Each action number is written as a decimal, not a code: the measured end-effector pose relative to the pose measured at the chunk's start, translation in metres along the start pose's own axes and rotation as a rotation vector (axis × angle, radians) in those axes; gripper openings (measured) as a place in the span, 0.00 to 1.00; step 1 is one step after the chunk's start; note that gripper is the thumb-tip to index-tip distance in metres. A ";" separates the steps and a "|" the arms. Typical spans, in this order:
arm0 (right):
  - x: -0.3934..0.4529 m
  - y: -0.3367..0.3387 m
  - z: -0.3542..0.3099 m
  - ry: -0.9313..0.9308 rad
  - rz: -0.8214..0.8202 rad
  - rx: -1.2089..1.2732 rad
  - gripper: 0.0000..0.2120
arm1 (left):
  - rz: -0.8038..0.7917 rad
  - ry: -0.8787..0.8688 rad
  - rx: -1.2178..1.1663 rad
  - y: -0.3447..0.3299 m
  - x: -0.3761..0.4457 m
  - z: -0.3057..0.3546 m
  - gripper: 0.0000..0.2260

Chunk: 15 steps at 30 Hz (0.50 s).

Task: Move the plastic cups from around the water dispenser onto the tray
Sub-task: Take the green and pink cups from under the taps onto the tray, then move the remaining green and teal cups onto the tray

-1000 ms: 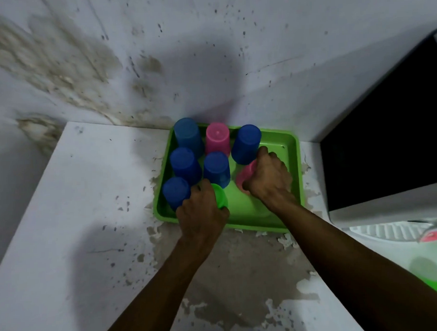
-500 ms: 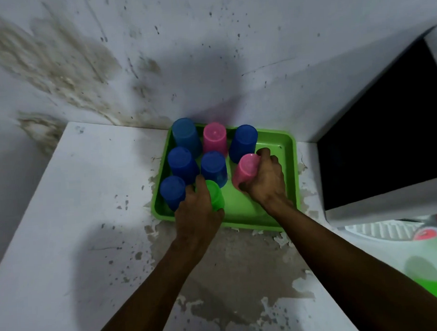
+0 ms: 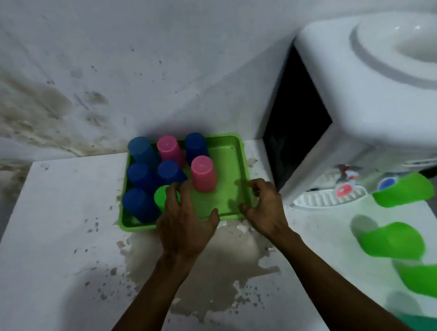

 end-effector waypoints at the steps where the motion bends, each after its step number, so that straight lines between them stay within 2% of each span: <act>1: -0.008 0.009 0.006 0.000 0.017 0.014 0.24 | -0.005 -0.058 -0.027 -0.007 -0.003 0.013 0.34; 3: -0.024 0.025 0.019 -0.009 0.054 0.041 0.21 | -0.048 -0.170 -0.110 -0.023 -0.010 0.038 0.33; 8: -0.072 0.073 0.067 -0.081 0.167 0.103 0.13 | -0.282 -0.376 -0.250 -0.074 -0.039 0.107 0.31; 15: -0.125 0.132 0.127 -0.182 0.328 0.145 0.11 | -0.455 -0.539 -0.283 -0.124 -0.081 0.194 0.30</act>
Point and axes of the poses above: each hand's wrist, its own x-axis towards the middle knuckle, its own y-axis out of the back of the hand, z = x × y, the point moved 6 cm from there along x, towards the middle knuckle, and after that the axes turned 4 degrees about -z, right-handed, at the moved point
